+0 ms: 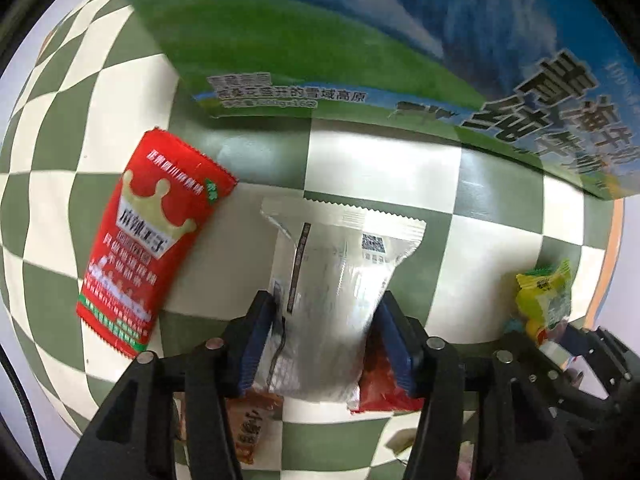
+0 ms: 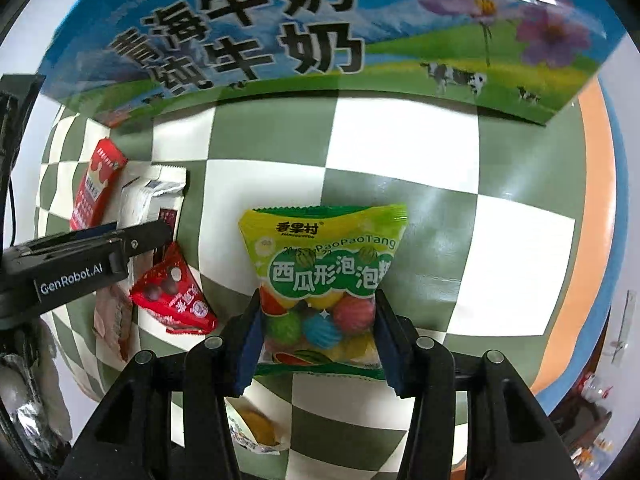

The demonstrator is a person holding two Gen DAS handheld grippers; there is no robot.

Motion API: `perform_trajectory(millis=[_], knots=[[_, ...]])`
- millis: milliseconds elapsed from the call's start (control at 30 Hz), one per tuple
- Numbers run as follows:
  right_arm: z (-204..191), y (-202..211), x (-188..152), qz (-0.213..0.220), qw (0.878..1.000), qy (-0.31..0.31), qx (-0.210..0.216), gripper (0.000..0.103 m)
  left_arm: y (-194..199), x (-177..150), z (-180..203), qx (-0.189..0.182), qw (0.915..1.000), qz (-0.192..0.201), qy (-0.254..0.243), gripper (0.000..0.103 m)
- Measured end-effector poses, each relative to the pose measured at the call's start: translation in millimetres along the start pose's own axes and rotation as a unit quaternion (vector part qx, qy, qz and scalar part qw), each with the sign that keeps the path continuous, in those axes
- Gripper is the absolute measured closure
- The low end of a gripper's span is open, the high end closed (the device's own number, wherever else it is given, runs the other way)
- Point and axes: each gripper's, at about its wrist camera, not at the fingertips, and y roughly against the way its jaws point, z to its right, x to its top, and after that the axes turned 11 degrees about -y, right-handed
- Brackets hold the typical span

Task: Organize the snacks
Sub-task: 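Grasp the green watermelon candy bag with the right gripper while the left grasps the clear bread packet, then carry both packets into the box and open both grippers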

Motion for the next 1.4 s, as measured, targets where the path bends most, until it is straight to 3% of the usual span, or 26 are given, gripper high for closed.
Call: perform_trajectory(millis=[300,567,767,1033,1233,1400], knots=[[4,-8,6,-0.003,1.0,-0.013,-0.009,0.05,-8,1,14,0.025,0.9993,0.006,-0.027,0.043],[-8,-21,18,0.002,1.0,-0.002,-0.019,0.051,7,-16,27,0.04,0.9984,0.028,-0.028,0.048],[-15,0,8,0.025,1.0,0.01,-0.008,0.052,56,-34,27,0.018,0.9979,0.06,-0.016,0.049],[-5,62,-6,0.057,0.997,-0.006,0.057,0.052,139,-46,43,-0.038,0.992,0.12,-0.002,0.049],[12,147,17,0.123,0.986,-0.024,0.109,0.052,192,10,67,-0.101,0.9825,0.156,-0.016,0.049],[24,194,73,0.175,0.979,-0.024,0.099,0.052,191,94,84,-0.103,0.9847,0.138,-0.028,0.049]])
